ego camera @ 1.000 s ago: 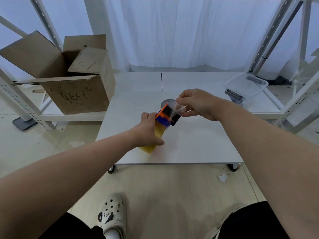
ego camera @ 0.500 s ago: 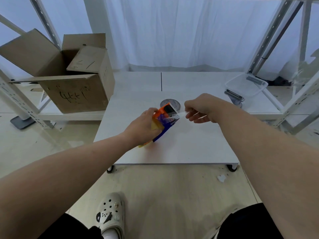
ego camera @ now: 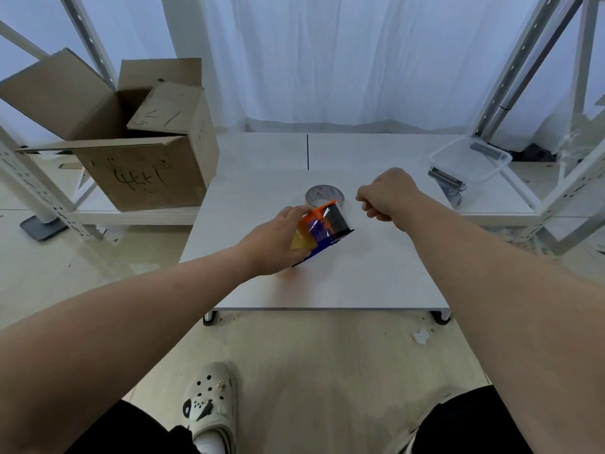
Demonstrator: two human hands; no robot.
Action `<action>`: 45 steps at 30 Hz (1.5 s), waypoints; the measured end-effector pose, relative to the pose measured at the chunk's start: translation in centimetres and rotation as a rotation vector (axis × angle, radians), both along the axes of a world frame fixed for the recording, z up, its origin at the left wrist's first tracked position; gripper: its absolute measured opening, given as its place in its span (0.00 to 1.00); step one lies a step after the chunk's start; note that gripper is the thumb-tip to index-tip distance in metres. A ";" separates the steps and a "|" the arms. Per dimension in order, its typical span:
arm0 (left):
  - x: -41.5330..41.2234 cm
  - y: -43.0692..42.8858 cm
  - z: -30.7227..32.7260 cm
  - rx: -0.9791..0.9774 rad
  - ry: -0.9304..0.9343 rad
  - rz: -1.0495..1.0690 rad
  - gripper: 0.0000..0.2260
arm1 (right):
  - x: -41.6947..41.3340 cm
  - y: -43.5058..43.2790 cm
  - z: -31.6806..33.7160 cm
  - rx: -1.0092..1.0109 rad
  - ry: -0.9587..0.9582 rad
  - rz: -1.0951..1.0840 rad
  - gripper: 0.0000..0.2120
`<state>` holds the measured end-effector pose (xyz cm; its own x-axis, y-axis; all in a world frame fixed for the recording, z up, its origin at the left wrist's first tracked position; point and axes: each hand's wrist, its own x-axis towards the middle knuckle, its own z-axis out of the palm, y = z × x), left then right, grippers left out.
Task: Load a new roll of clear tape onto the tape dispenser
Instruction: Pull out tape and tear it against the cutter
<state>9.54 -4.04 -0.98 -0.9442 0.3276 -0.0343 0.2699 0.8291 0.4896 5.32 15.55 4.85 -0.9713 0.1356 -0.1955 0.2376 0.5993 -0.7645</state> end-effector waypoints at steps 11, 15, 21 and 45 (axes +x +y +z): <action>-0.5 -0.9 2.0 0.077 -0.272 -0.107 0.31 | -0.1 -0.6 -0.2 0.155 0.415 0.265 0.05; -0.7 -1.7 2.2 0.115 -0.349 -0.087 0.31 | 0.2 -0.7 -0.3 0.155 0.476 0.325 0.04; -1.0 -2.6 1.6 0.255 -0.486 -0.040 0.29 | 0.8 0.1 -1.0 0.092 0.444 0.357 0.04; -1.4 -1.1 1.3 0.243 -0.322 0.067 0.26 | 1.7 -2.1 0.7 -0.381 -0.096 -0.007 0.06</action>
